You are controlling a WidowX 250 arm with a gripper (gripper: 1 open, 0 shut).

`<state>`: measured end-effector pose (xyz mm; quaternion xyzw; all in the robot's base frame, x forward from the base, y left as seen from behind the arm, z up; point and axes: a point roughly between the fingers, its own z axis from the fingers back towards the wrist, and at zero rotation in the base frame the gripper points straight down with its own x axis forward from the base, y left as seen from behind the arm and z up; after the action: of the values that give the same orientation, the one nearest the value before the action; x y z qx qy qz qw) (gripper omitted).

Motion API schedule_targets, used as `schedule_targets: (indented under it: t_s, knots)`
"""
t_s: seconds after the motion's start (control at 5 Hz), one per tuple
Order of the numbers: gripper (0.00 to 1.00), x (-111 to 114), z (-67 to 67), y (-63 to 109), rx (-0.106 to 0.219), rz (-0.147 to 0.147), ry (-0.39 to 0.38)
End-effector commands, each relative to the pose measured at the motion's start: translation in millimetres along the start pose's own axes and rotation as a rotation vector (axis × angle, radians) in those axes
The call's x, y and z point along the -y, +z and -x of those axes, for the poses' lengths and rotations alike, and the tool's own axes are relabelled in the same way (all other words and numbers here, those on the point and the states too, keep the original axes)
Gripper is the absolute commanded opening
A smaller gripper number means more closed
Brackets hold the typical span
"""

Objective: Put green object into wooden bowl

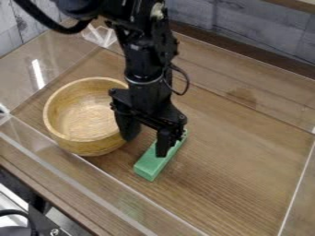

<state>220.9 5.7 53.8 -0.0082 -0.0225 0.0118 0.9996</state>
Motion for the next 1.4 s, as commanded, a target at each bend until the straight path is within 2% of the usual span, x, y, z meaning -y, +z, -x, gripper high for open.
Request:
schedule_targets:
  t_s: [0.0, 0.2, 0.6, 1.0, 1.2]
  knots:
    - [1.0, 3, -4.8, -8.3, 0.053, 0.008, -0.04]
    - [1.0, 7, -4.7, -19.1, 0.077, 0.012, -0.059]
    - [1.0, -4, -19.0, -10.2, 0.096, 0.021, -0.132]
    - [1.0, 13, -21.4, -21.7, 0.101, 0.035, -0.081]
    - [1.0, 7, -22.6, -21.8, 0.095, 0.039, -0.021]
